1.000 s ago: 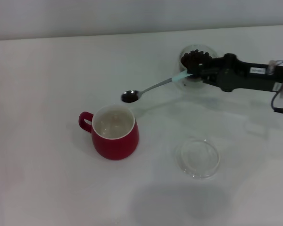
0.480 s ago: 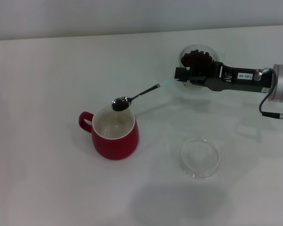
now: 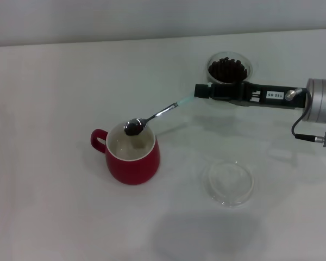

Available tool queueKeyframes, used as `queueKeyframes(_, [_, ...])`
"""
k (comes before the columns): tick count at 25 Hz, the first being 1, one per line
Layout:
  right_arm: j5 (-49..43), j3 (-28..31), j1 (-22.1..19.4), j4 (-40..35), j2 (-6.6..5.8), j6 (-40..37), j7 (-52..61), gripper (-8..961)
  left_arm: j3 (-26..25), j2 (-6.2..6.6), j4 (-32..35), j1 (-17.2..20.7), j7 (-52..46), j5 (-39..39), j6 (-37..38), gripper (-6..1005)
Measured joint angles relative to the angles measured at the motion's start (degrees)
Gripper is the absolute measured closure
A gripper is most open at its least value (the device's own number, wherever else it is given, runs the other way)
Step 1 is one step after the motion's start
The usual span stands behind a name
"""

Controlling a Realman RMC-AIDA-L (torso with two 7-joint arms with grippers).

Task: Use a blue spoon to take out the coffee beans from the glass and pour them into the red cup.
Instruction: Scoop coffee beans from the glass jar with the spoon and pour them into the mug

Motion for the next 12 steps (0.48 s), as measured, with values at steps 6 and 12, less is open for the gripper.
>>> queueKeyframes(6, [0.0,-1.0,0.5,0.0,0.51,0.3,-5.4,731,0.0,-0.09,0.1,0.0,0.0,0.0,0.0,287])
queueKeyframes(12, [0.0,-1.1,0.8,0.0,0.65,0.3,-9.9,729,0.0,-0.09,0.2,0.0,0.0,0.0,-0.3,288])
